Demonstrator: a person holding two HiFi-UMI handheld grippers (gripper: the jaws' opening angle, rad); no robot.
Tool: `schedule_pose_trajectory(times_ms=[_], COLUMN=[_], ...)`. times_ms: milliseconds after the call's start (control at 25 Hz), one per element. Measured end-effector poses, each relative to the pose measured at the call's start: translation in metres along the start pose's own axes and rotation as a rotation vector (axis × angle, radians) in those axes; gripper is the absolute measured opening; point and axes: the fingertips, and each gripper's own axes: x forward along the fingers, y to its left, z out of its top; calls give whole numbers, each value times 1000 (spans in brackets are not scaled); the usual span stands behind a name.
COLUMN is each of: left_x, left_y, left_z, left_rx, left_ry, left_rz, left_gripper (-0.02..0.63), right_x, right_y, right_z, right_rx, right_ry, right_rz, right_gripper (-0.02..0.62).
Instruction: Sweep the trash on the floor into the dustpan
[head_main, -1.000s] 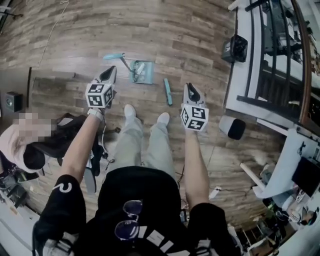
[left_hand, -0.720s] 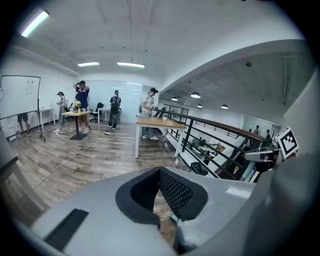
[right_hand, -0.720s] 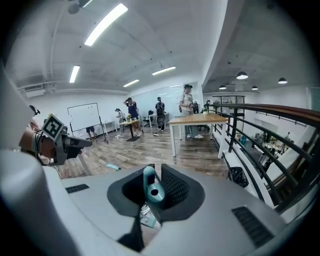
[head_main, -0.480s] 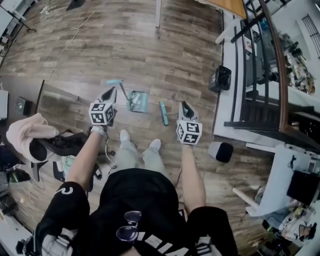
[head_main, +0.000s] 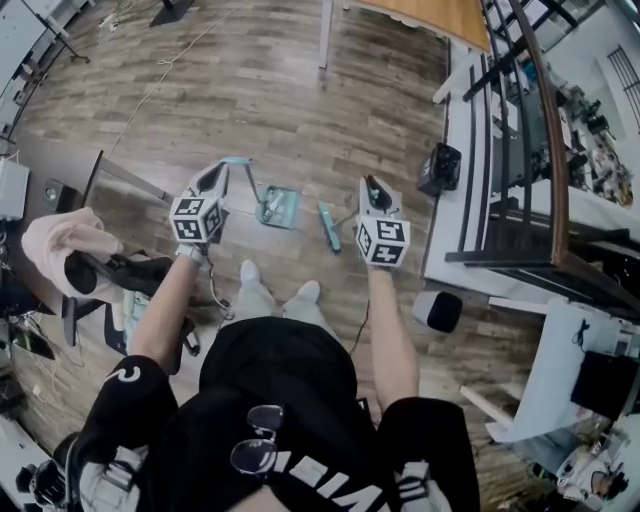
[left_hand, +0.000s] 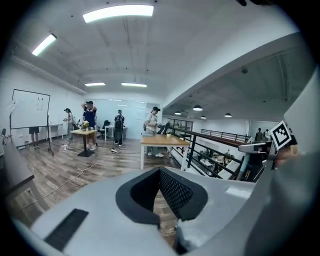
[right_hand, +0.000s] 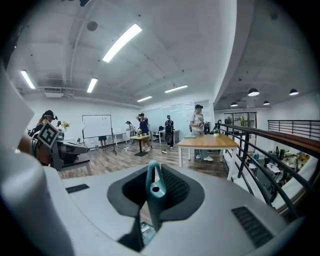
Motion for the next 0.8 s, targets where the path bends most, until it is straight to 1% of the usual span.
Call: schedule_pose_trajectory(times_ms=[200,520,800], left_x=[-13,-24,-23], left_y=[-1,1,-1], left_z=[8,9,9], left_rx=[5,-11,-7], left_ry=[-23,-32,-35], left_rz=[10,29,34], left_gripper=[-2,-2,-2], right_x=[-3,-4,-4], right_y=[4,5,-2], right_z=[10,9,2], right_rx=[-16,-21,-23], right_ry=[-3,-4,12], right_rz=[14,30,30], right_gripper=[32,32,32])
